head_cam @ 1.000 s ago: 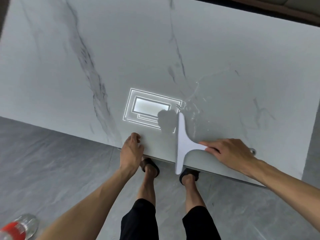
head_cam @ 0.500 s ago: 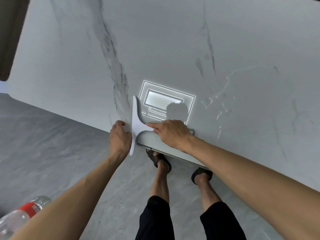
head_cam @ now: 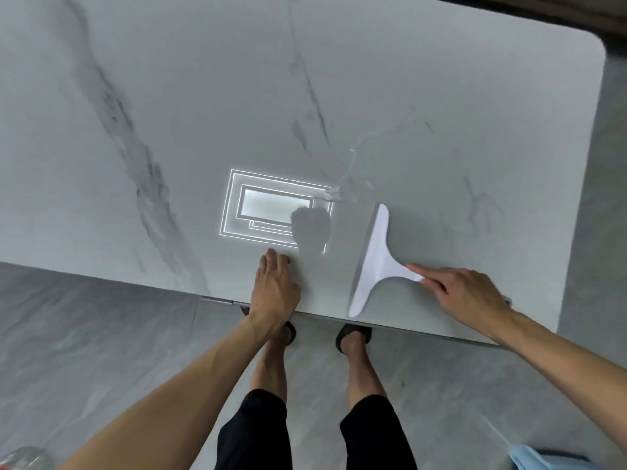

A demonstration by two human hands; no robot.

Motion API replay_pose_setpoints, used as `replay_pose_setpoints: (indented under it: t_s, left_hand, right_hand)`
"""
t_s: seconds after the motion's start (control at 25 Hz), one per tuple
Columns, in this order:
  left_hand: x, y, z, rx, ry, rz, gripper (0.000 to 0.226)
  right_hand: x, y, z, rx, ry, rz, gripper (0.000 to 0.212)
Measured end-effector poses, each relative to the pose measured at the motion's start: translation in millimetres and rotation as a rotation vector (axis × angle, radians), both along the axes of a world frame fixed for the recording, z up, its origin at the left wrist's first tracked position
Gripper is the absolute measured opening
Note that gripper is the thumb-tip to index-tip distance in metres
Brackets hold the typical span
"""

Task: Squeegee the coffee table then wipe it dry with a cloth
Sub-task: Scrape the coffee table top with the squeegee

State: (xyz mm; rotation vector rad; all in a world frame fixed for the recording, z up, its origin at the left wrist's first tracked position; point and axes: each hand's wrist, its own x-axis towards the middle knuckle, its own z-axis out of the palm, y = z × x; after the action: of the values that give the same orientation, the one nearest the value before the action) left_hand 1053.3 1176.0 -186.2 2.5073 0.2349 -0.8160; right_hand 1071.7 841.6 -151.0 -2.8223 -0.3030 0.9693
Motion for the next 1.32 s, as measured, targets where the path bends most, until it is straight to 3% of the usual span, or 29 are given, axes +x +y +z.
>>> replay_pose_setpoints:
  t_s: [0.24,0.36,0.52,0.76,0.96,1.2,1.32]
  left_hand:
    - [2,-43,-1,0.032,0.092,0.11,0.042]
    - [-2,-45,2,0.074,0.084,0.212,0.039]
    - [-15,-41,5,0.103,0.065,0.363,0.035]
    - [-37,-47,5,0.127,0.05,0.431,0.037]
    - [-32,-83,1,0.065,0.038,0.259,0.041]
    - [-6,-128,-10,0.109,0.32,0.161,0.052]
    - [3,-128,-8,0.16,0.334,0.12,0.047]
  right_hand:
    - [10,-88,23,-0.106,-0.049,-0.064,0.038]
    - [11,-93,35,-0.03,-0.095,-0.062,0.036]
    - [2,-28,22,0.185,-0.02,0.045,0.038]
    - [-20,69,-25,0.292,0.083,0.386,0.033]
    - [-5,-10,-33,0.192,0.021,0.377,0.033]
    - [35,-148,-4,0.002,-0.024,0.218,0.033]
    - [43,-190,14,-0.084,-0.069,0.178,0.033]
